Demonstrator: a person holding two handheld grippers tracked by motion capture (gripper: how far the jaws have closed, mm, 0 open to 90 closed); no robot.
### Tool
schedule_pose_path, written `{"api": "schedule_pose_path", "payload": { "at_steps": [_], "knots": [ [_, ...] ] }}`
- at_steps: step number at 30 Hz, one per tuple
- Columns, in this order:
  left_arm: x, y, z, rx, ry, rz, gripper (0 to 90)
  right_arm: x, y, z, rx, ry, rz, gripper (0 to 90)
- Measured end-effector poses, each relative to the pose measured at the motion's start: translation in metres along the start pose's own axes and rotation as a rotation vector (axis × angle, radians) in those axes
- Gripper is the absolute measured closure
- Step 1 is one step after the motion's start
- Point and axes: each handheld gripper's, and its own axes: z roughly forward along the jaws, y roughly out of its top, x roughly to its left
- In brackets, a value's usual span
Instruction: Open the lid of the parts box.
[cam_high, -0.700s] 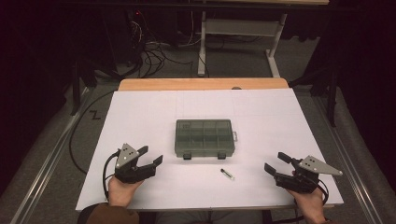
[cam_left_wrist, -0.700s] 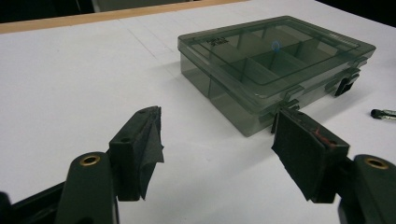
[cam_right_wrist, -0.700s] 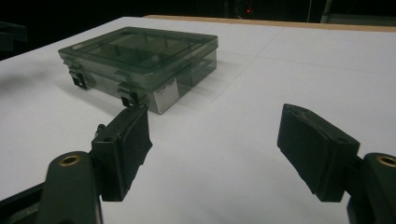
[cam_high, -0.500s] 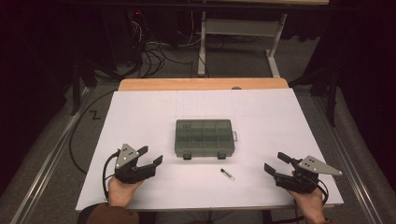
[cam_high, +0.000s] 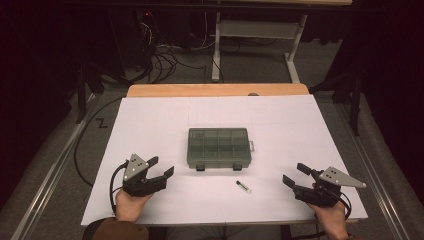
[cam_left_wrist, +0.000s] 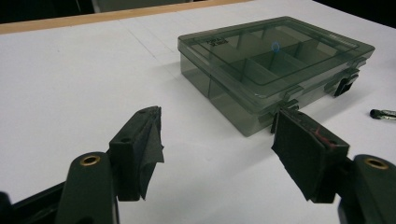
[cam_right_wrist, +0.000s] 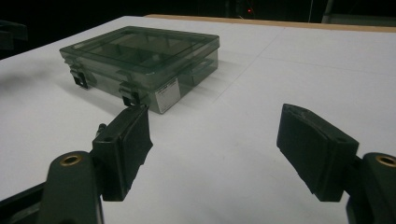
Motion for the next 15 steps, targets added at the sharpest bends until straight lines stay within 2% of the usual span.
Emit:
{"api": "schedule_pose_path", "payload": {
  "at_steps": [15],
  "knots": [
    [-0.0006, -0.0008, 0.0005, 0.005, -0.001, 0.006, 32.8, 0.0012, 0.0005, 0.0013, 0.0, 0.004, -0.007, 28.0]
  ]
}}
